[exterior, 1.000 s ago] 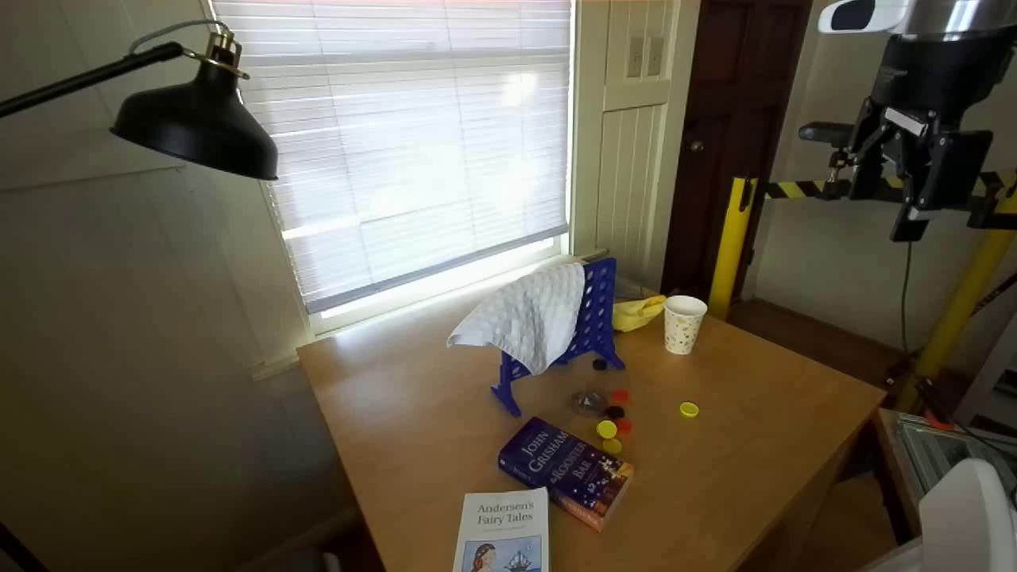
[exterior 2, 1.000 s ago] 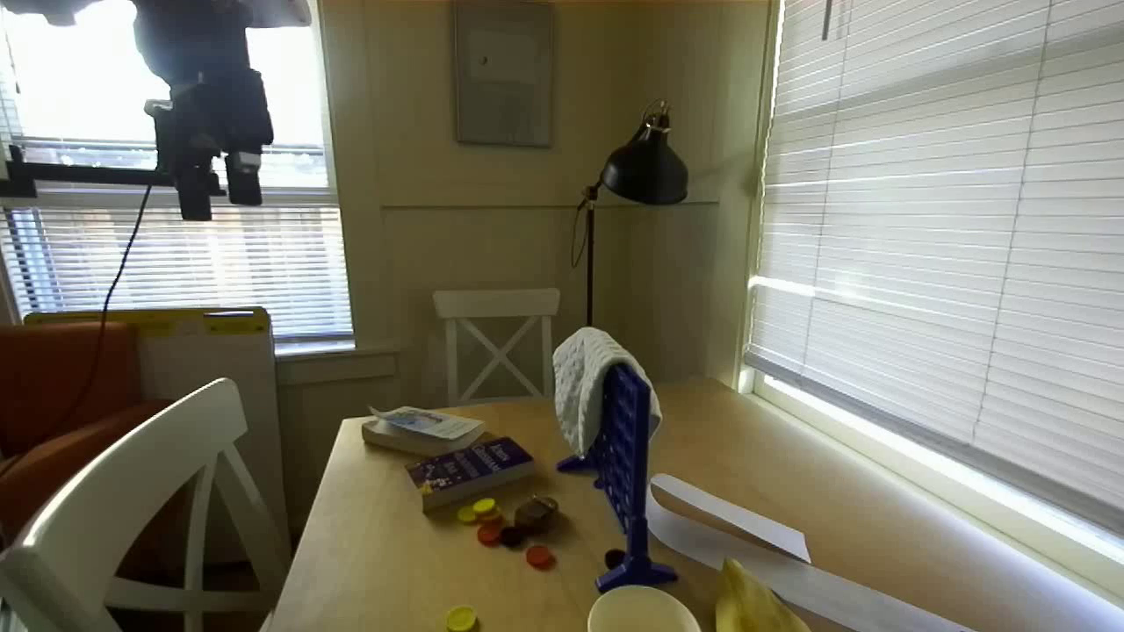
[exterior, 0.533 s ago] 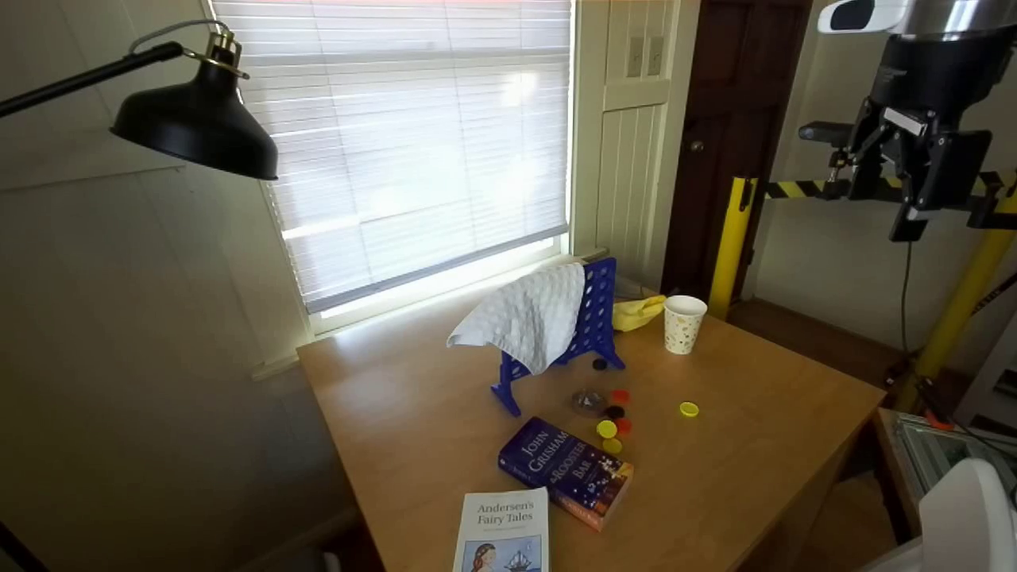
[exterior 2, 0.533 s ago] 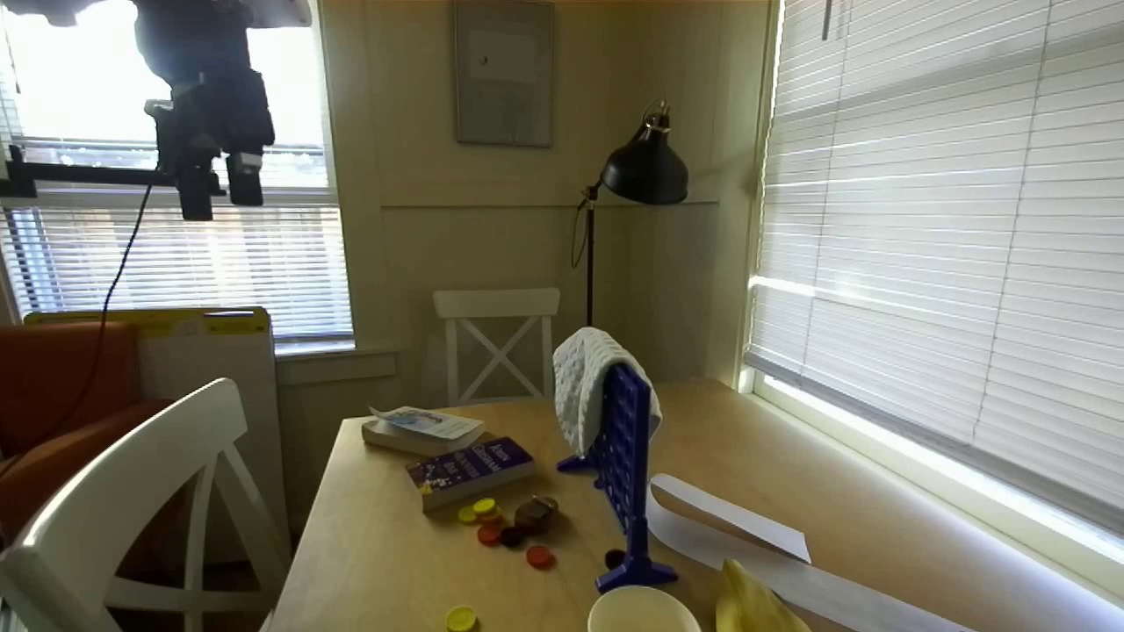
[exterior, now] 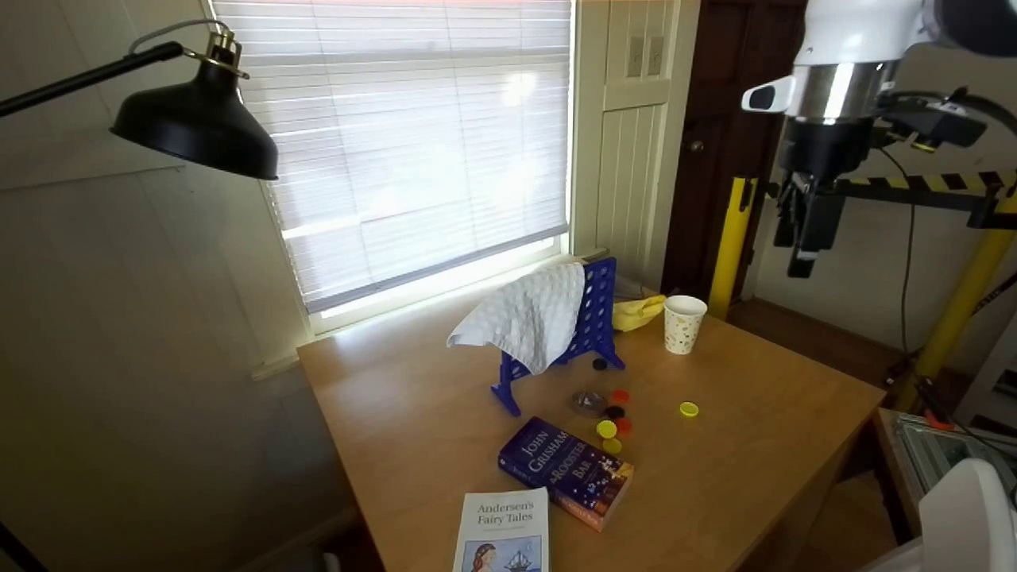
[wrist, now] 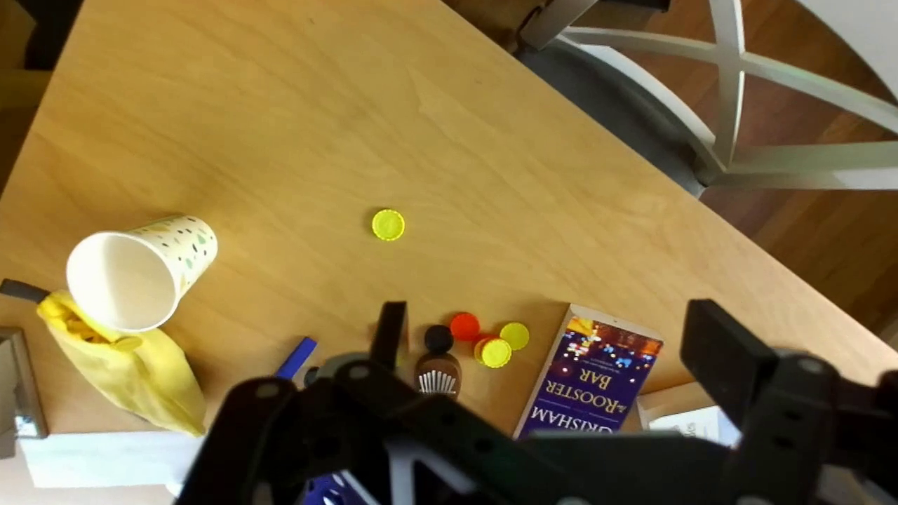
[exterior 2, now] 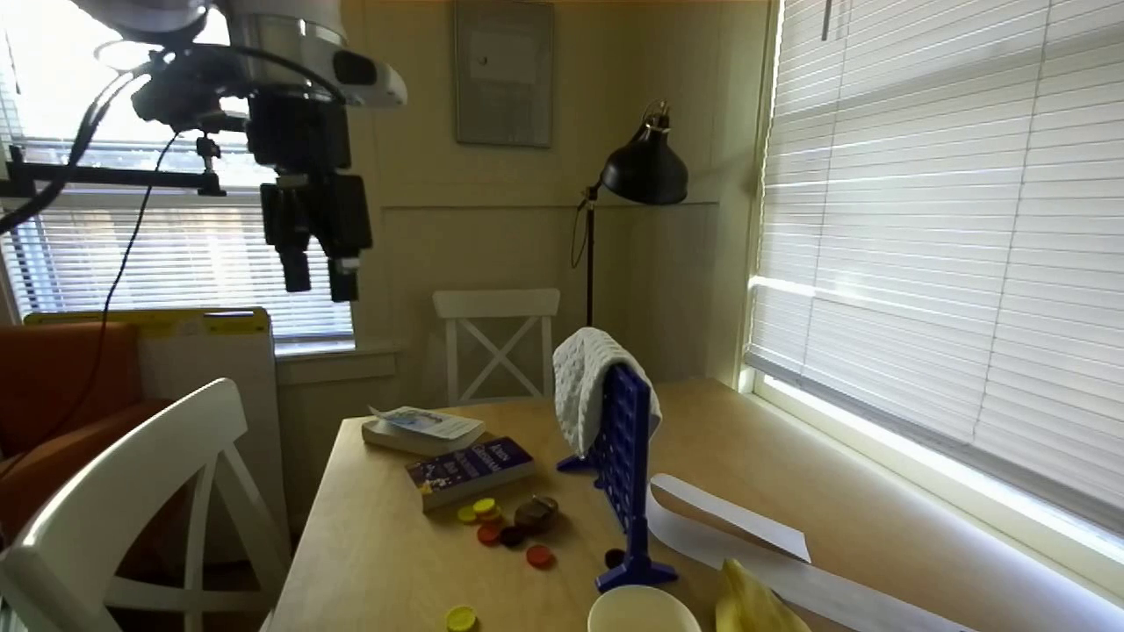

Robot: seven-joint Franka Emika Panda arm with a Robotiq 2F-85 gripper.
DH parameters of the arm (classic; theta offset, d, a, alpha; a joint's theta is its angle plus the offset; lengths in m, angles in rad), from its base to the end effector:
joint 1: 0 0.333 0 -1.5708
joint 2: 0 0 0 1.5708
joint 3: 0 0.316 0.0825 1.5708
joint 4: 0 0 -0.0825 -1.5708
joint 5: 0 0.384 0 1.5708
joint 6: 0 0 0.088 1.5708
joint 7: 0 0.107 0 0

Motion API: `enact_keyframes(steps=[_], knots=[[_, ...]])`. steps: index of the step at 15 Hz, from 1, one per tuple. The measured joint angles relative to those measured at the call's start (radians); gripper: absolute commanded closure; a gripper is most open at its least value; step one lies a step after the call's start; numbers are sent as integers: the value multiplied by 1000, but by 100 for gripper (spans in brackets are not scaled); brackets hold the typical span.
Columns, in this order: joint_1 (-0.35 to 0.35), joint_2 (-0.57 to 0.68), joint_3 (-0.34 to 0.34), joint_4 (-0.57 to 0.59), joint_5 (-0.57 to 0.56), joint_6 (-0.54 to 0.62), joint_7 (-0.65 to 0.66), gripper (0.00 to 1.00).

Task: Put one yellow ring inside the last line of the blue object

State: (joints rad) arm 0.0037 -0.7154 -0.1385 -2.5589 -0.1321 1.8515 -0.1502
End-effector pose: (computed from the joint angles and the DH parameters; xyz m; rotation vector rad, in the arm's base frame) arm 0.3326 -0.0588 0.4928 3.1021 0.1323 0.0004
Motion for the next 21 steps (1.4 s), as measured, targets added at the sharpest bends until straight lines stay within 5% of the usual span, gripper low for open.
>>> enact_keyframes(steps=[11, 21], knots=[[-161, 245, -121, -201, 8, 475, 19, 0], [-166, 294, -106, -199, 13, 526, 18, 0]])
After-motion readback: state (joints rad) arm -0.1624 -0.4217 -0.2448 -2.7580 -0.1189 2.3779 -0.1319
